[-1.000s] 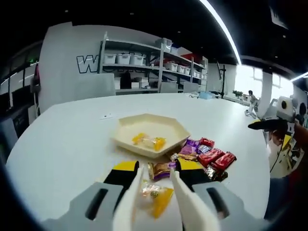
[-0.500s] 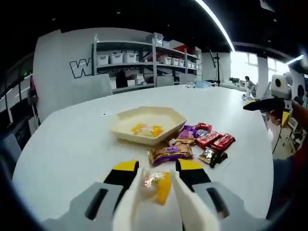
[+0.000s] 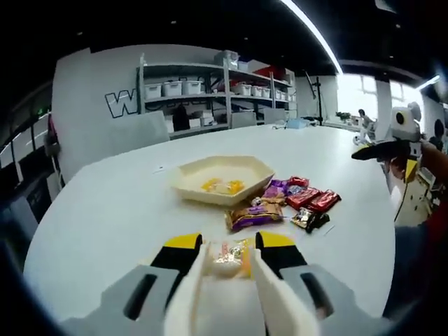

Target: Place the target food into the container with the food tongs after gripping and lifting it, then release it inside without dropping or visibly crushing the food.

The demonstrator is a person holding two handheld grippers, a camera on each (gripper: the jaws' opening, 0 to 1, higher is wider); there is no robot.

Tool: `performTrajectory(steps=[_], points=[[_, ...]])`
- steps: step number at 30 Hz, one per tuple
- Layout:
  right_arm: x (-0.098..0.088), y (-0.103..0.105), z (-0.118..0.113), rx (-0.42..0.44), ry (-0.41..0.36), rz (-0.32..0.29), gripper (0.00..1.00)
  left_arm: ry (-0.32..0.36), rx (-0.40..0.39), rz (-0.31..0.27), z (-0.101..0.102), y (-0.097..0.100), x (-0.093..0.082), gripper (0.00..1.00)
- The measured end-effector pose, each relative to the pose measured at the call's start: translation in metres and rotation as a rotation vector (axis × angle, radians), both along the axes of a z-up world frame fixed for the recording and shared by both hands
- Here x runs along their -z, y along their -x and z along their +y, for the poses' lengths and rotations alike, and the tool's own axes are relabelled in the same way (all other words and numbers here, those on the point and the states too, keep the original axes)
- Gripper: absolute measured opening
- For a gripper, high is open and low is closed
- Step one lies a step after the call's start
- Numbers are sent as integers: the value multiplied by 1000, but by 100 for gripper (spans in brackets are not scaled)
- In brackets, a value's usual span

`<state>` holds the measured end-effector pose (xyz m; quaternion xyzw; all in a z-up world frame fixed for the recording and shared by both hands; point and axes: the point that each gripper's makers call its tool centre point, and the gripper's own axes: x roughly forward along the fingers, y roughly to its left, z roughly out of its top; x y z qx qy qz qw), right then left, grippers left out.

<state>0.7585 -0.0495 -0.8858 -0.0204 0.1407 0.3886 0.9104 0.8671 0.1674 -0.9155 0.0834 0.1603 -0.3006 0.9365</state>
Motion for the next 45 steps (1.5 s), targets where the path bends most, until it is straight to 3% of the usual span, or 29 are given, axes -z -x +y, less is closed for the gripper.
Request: performTrajectory(steps=[6,24,39,45], points=[[-2,2,3,-6,-3,-5,86,31,-9,37,2,5,7,29],[-3,4,7,-18,1,-15,86,62,-3,55,-7,29,4,29],[-5,7,3,-14,-13,-18,86,44,58,71,-37,50,8,29],[-4,7,4,-17,-12,-20,86,41,75,97,-46,55,17,29]])
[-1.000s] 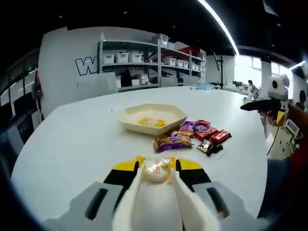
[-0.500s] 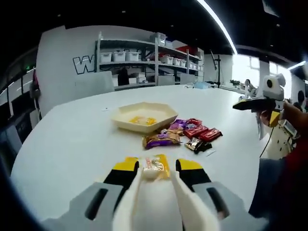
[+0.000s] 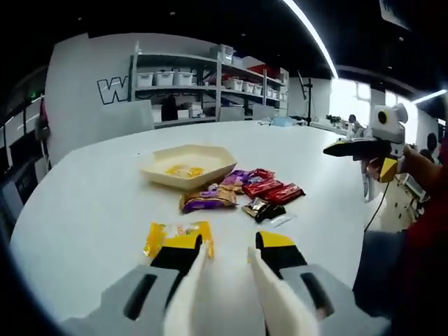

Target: Place the target food into the container with the food tongs after gripping and lifting it, then release it inside without dropping or visibly crushing the food.

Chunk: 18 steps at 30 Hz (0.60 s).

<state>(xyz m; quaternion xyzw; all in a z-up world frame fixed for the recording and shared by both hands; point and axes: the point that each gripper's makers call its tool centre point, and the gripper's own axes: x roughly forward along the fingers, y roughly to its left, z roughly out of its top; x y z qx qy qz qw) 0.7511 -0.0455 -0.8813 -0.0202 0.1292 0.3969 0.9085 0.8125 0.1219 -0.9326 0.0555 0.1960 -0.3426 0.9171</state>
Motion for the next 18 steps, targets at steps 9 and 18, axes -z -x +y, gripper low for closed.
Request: performTrajectory(steps=[9,18], points=[[2,0,-5,8,10,3,85,17,1,1,-12,-14,1,29],[0,-4,-13,27,8,1,85,8,1,-14,-14,-29,-6,29]])
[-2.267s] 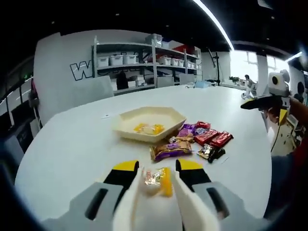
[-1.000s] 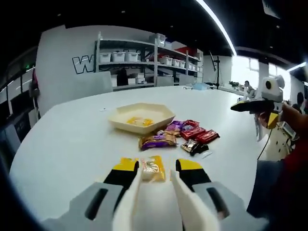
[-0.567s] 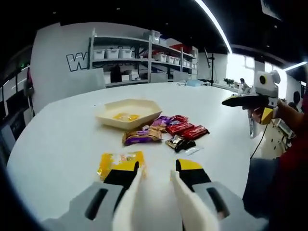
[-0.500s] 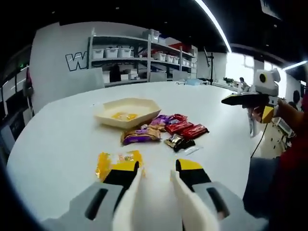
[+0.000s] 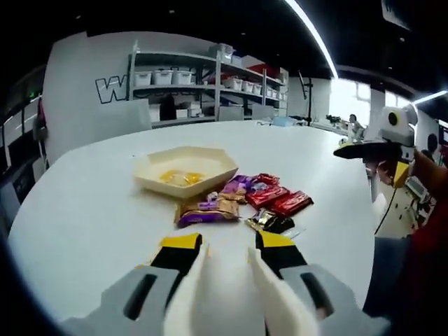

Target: Place the target food into the container with the food tongs after gripping and lifting it, then release it inside without dropping or visibly crushing the food.

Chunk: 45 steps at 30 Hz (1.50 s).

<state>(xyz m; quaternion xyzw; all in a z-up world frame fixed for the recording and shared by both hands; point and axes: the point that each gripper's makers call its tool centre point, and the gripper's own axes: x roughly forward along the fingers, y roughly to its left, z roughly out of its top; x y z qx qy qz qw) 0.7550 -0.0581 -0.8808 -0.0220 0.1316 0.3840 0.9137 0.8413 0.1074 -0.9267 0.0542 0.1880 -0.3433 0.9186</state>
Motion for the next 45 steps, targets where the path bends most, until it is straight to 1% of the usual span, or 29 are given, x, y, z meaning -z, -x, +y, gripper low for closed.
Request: performTrajectory(steps=[3,5,8,9,16,18,20,25,26,27,29,30,31,32,33,34,38,41,43,45], points=[[0,0,0,-2,2,1,85,-9,-3,-22,6,-3,-9,29],[0,0,1,-5,3,0,85,-17,-15,-32,17,-7,-15,29],[1,-1,3,-6,0,1,85,-52,-31,-38,30,-10,-15,30],[1,-1,3,-7,1,2,85,-58,-27,-37,32,-10,-15,30],[4,-1,9,-17,0,6,85,-68,-38,-31,44,-11,-12,30],[6,-1,9,-17,2,9,85,-66,-33,-20,46,-11,-11,30],[6,-1,9,-18,1,11,85,-79,-36,-15,49,-12,-8,30],[6,-1,10,-18,1,10,85,-79,-41,-7,51,-14,-5,29],[5,-1,10,-17,0,9,85,-70,-45,-2,51,-14,-5,27],[5,-1,10,-16,-1,9,85,-40,-52,15,50,-14,-3,25],[5,-1,10,-14,1,8,85,-61,-41,9,51,-14,-2,18],[6,-1,10,-13,0,9,85,-71,-43,-7,52,-16,-1,19],[6,-1,9,-12,0,11,85,-60,-52,14,54,-16,2,19],[6,-1,9,-12,2,12,85,-22,-65,37,52,-15,2,19],[7,-1,9,-13,6,11,85,-9,-79,43,54,-16,1,19],[7,-1,9,-13,7,12,84,-22,-75,32,56,-17,2,19],[8,-2,9,-13,11,14,84,-22,-73,29,54,-16,2,20],[7,-2,11,-17,13,13,84,-51,-62,4,53,-15,1,20],[9,-2,13,-22,18,14,84,-51,-62,5,53,-14,2,21],[9,-1,15,-25,19,14,84,-39,-57,23,52,-11,6,22]])
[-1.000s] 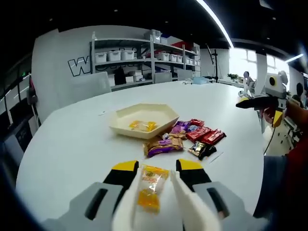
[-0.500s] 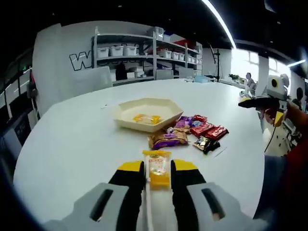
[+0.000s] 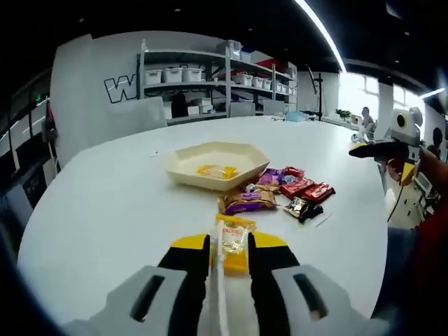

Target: Place the target food into the container with the food tongs after gripping and lifting it, then release it inside without dropping or visibly crushing the food.

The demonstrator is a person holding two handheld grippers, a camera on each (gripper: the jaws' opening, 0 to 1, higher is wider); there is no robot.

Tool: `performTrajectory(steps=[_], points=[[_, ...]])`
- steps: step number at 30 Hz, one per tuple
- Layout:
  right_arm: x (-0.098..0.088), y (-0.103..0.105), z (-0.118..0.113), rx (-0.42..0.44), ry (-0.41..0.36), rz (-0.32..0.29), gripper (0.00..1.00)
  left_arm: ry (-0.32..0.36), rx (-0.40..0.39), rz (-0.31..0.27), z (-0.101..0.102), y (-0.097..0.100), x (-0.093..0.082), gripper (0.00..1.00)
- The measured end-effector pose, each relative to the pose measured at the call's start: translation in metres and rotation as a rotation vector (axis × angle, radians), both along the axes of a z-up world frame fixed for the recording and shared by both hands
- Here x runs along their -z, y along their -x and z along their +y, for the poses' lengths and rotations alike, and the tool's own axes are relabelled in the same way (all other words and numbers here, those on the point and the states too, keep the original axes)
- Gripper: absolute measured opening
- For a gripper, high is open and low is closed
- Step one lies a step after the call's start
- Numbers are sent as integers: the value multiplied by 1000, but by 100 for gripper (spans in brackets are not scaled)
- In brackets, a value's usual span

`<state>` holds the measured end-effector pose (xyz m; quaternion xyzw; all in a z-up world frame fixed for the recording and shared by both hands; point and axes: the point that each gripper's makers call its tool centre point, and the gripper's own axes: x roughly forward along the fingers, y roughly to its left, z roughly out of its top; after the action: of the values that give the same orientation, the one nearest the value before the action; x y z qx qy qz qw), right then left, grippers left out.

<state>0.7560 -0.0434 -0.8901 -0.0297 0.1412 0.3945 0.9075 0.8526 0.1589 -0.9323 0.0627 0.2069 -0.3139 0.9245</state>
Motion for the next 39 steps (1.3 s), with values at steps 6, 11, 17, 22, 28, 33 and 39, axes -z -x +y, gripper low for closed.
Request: performTrajectory(steps=[6,11,17,22,28,33,39], points=[[1,2,2,-5,0,2,84,98,-53,113,7,5,17,25],[1,2,1,-3,5,3,84,64,-34,71,5,7,18,25],[0,3,4,-9,10,2,84,23,-23,12,6,10,20,24],[2,4,8,-18,13,3,84,39,-28,-4,8,13,23,20],[5,6,15,-32,24,9,84,33,-28,-44,9,14,22,21],[5,6,19,-41,27,11,85,-17,-15,-88,11,20,18,24],[5,6,23,-50,28,11,85,-52,29,-117,5,32,15,28]])
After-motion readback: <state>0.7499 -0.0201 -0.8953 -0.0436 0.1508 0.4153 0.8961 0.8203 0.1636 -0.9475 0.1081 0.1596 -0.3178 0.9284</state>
